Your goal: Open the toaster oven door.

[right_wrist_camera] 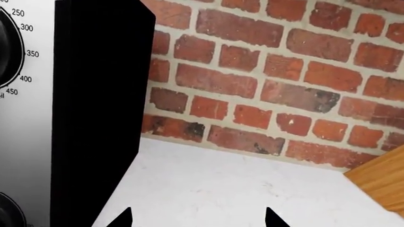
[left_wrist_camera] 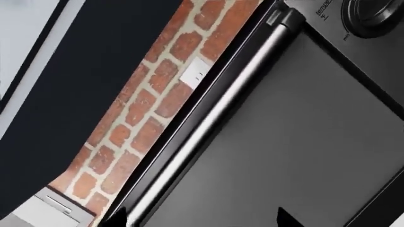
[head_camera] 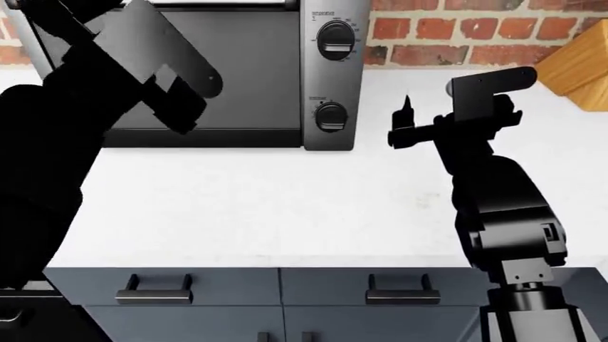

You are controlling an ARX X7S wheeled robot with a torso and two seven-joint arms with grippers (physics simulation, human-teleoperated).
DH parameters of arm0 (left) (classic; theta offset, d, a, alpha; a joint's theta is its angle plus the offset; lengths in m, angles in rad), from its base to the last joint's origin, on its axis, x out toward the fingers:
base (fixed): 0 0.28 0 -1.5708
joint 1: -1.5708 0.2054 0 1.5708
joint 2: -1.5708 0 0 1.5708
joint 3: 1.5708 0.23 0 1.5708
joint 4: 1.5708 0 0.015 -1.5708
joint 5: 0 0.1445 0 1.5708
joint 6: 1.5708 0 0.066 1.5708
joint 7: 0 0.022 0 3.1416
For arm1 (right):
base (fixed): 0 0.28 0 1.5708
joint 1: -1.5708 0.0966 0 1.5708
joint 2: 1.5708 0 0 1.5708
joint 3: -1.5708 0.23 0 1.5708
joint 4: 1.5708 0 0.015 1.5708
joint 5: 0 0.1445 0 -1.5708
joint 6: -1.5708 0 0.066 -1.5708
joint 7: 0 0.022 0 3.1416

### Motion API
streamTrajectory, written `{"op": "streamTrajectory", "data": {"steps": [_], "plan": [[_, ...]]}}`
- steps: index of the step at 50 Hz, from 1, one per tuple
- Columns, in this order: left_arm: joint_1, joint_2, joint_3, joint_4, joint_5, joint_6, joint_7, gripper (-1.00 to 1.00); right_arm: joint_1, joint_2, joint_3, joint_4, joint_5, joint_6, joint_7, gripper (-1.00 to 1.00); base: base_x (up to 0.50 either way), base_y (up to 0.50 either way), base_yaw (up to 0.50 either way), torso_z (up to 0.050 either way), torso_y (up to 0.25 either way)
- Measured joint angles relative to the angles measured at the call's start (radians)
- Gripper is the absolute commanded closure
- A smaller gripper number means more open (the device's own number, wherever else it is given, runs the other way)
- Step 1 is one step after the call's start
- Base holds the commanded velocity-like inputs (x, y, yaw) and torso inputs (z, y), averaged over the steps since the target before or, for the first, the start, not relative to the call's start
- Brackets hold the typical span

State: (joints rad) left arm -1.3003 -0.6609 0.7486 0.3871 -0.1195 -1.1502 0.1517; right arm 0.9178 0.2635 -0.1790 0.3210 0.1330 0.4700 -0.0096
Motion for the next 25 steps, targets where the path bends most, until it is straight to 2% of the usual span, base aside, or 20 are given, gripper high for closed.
{"op": "streamTrajectory", "data": {"steps": [12, 25], "plan": [[-0.178, -0.035, 0.254, -0.12, 0.093, 0.09, 0.132, -1.0, -0.003, 0.002, 0.002, 0.014, 0.006, -0.014, 0.0, -1.0, 0.0, 0.0, 0.0, 0.0, 0.0], [-0.273, 0.005, 0.374, -0.341, 0.141, 0.277, 0.196, -1.0, -0.007, 0.011, 0.006, 0.013, 0.012, -0.014, 0.002, -1.0, 0.0, 0.0, 0.0, 0.0, 0.0]]}}
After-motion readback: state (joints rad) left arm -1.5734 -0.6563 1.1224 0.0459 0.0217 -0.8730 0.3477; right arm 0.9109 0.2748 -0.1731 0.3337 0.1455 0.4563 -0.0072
